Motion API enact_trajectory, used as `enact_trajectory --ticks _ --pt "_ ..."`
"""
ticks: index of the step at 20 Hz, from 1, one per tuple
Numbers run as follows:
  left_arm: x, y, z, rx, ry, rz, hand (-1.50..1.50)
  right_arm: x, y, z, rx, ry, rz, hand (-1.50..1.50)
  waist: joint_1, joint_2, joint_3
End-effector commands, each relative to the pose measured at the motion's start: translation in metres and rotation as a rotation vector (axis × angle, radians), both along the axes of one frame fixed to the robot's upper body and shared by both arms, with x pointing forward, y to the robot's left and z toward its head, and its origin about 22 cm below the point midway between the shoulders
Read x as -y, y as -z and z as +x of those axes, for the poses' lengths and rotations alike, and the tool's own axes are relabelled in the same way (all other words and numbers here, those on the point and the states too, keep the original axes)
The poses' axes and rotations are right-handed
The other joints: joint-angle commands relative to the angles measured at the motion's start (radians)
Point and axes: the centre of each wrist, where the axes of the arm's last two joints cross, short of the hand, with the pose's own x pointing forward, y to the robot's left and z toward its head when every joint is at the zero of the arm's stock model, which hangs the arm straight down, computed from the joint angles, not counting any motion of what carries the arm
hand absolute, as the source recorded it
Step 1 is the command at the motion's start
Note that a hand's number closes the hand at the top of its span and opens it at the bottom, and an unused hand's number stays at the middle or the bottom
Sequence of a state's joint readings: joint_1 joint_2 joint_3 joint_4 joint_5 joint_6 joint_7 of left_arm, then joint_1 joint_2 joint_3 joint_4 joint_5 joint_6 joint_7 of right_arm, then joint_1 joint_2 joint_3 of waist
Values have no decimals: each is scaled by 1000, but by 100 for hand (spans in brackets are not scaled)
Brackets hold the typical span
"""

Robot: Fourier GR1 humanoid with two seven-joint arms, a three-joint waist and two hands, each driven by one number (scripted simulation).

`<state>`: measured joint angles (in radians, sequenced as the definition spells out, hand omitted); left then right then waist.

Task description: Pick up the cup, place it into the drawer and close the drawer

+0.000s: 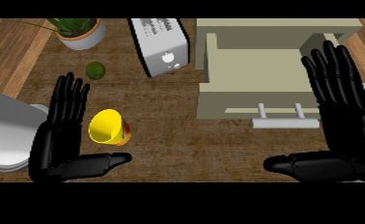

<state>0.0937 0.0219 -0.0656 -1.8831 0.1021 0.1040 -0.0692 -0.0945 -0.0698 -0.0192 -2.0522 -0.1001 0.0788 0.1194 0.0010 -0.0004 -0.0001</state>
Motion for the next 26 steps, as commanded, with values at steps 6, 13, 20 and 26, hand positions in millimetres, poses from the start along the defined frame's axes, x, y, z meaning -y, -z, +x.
enact_trajectory --ticks 6,13,20,26 --pt "-15 44 7 -65 -60 22 -150 5 5 22 -12 -23 -10 -150 1 1 0" --pt "-43 80 -14 -102 -70 20 -150 -12 4 8 18 -17 6 -150 2 1 0" --pt "-51 111 -17 -123 -88 25 -150 -8 -20 6 -2 -15 -12 -150 2 0 0" --pt "-45 130 0 -142 -98 21 -150 -4 7 -2 -3 -28 4 -150 -1 0 0"
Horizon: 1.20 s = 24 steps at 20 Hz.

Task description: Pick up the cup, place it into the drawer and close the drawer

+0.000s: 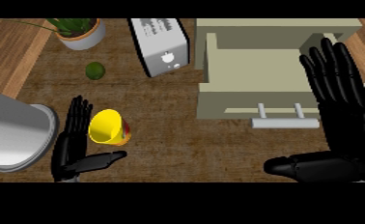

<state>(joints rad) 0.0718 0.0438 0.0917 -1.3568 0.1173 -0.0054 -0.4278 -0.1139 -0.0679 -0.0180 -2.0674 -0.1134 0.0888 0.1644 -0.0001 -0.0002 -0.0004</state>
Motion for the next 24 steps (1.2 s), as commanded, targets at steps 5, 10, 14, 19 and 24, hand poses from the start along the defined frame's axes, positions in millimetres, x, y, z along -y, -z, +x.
enact_trajectory --ticks 5,10,14,19,24 --pt "-12 41 -9 -15 -28 -18 -150 8 -5 -21 -2 -2 -12 -150 -2 0 0" --pt "-23 40 9 -6 -34 -1 -150 10 14 -12 -22 -10 -6 -150 -2 0 0" --pt "-25 53 6 -12 -35 3 -150 -17 5 -16 4 -27 1 -150 -1 0 0" --pt "-29 56 21 -28 -16 -5 -150 -8 -15 -2 -6 -12 10 -150 -1 0 0" --pt "-23 72 9 -15 -1 -13 -150 20 17 -9 8 -15 15 -150 -2 0 0"
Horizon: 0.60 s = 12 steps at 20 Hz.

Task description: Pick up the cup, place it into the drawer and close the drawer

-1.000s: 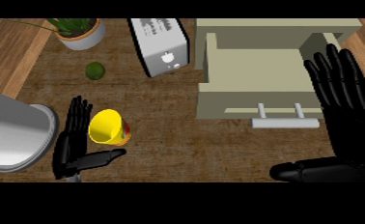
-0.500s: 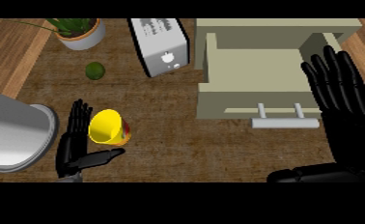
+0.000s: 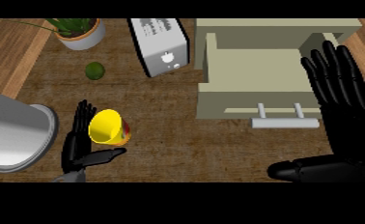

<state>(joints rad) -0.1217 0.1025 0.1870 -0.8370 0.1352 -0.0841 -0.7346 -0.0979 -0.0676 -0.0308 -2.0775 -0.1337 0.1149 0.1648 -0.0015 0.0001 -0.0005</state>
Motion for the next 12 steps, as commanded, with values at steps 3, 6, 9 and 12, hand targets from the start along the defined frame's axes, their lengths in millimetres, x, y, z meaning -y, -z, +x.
enact_trajectory --ticks 3,6,9,12 --pt "10 12 7 14 14 -30 -150 0 -6 8 5 3 0 -150 -1 0 0" --pt "11 -2 28 12 8 -77 -150 -4 20 2 -4 -5 3 -150 -1 0 0" --pt "7 5 17 25 -2 -104 -150 5 -17 -1 22 -11 10 -150 0 0 0" --pt "17 -7 41 29 37 -110 -150 -2 -3 9 4 -4 1 -150 0 0 0"
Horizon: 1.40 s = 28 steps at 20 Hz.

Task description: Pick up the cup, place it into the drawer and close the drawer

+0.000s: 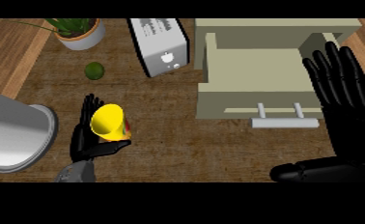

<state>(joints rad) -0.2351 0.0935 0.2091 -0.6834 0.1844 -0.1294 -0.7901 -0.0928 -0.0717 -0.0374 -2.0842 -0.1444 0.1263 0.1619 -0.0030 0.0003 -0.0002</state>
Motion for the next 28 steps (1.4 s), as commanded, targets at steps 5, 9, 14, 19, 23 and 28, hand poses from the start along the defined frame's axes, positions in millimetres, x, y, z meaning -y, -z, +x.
enact_trajectory --ticks 5,9,14,19,23,28 --pt "-17 16 -6 14 79 -140 -150 0 -6 0 -17 13 -4 -150 -6 3 -1" --pt "-6 9 10 55 104 -158 -150 -15 11 -10 -12 6 -3 -150 -4 1 0" --pt "0 19 -5 116 155 -206 150 2 -14 -15 -3 8 3 -150 -6 1 -1" --pt "26 12 8 196 103 -104 150 3 -9 -2 -13 7 0 -150 0 0 0" --pt "20 11 12 253 36 -73 150 5 -10 -8 10 10 -7 -150 -6 2 -1" --pt "-7 -8 18 264 1 -52 150 18 -9 1 -5 -8 -18 -150 5 -2 1"
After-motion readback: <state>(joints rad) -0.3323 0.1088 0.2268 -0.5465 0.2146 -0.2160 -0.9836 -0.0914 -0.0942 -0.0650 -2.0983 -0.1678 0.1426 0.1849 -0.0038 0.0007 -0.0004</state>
